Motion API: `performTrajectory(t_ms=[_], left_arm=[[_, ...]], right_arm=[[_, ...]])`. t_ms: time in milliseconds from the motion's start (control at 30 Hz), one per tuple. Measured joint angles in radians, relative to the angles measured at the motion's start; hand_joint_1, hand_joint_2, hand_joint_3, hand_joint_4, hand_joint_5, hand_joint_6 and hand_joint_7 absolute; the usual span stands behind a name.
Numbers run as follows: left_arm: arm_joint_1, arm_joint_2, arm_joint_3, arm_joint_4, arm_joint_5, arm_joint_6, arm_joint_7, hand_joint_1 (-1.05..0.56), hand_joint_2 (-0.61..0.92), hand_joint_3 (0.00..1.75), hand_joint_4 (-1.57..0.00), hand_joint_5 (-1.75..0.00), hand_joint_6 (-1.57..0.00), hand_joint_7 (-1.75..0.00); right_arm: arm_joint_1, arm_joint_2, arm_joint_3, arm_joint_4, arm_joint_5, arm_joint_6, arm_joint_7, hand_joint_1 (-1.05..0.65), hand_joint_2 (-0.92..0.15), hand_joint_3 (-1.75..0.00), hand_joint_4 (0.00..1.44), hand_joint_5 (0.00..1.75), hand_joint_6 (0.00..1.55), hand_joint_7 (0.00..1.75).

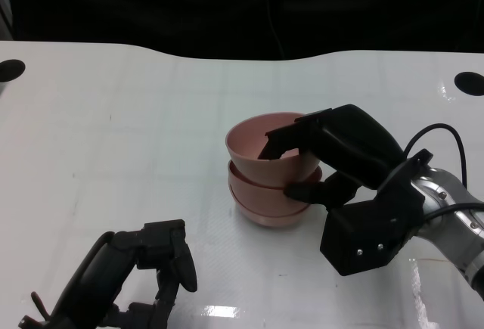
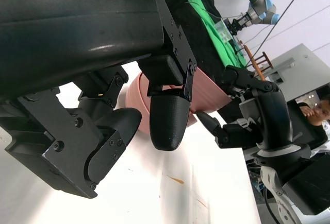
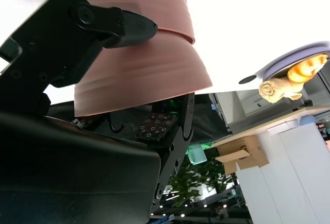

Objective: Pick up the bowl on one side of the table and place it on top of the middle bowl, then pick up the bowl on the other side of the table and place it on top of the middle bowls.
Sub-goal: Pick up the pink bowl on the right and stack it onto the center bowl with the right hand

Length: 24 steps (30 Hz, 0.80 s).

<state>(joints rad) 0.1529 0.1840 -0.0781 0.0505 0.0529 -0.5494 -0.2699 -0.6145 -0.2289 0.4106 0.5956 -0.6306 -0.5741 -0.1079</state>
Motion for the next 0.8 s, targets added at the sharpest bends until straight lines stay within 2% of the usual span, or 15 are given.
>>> performTrajectory(t_ms=[33, 67, 167, 400, 733, 800], left_arm=[[0.000, 0.000, 0.000, 0.000, 0.000, 0.000, 0.000, 0.03, 0.26, 1.61, -0.91, -1.73, -0.85, -1.51], [0.000, 0.000, 0.000, 0.000, 0.000, 0.000, 0.000, 0.03, 0.26, 1.61, -0.91, -1.73, -0.85, -1.51], [0.000, 0.000, 0.000, 0.000, 0.000, 0.000, 0.000, 0.03, 0.25, 1.62, -0.92, -1.73, -0.86, -1.51], [0.000, 0.000, 0.000, 0.000, -0.001, 0.001, 0.000, 0.03, 0.25, 1.62, -0.92, -1.73, -0.86, -1.51], [0.000, 0.000, 0.000, 0.000, -0.001, 0.000, 0.000, 0.03, 0.24, 1.63, -0.92, -1.73, -0.86, -1.50], [0.000, 0.000, 0.000, 0.000, -0.001, 0.000, 0.000, 0.02, 0.24, 1.63, -0.92, -1.73, -0.86, -1.50]], right_arm=[[0.000, -0.001, -0.001, -0.007, -0.002, 0.002, 0.000, -0.36, -0.77, -0.29, 0.85, 0.44, 0.90, 0.06], [0.000, -0.002, -0.001, -0.015, -0.004, 0.004, -0.001, -0.38, -0.83, -0.20, 0.86, 0.40, 0.90, 0.04], [0.001, -0.004, -0.001, -0.033, -0.020, 0.012, -0.011, -0.47, -0.91, -0.13, 0.84, 0.37, 0.88, 0.01], [0.014, -0.026, -0.001, -0.077, -0.064, 0.023, -0.030, -0.58, -0.92, -0.21, 0.76, 0.38, 0.80, 0.00], [0.052, -0.057, -0.001, -0.129, -0.063, 0.056, 0.001, -0.61, -0.92, -0.24, 0.66, 0.37, 0.75, 0.00], [0.058, -0.063, -0.001, -0.147, -0.060, 0.066, 0.019, -0.63, -0.92, -0.25, 0.57, 0.33, 0.67, 0.00]])
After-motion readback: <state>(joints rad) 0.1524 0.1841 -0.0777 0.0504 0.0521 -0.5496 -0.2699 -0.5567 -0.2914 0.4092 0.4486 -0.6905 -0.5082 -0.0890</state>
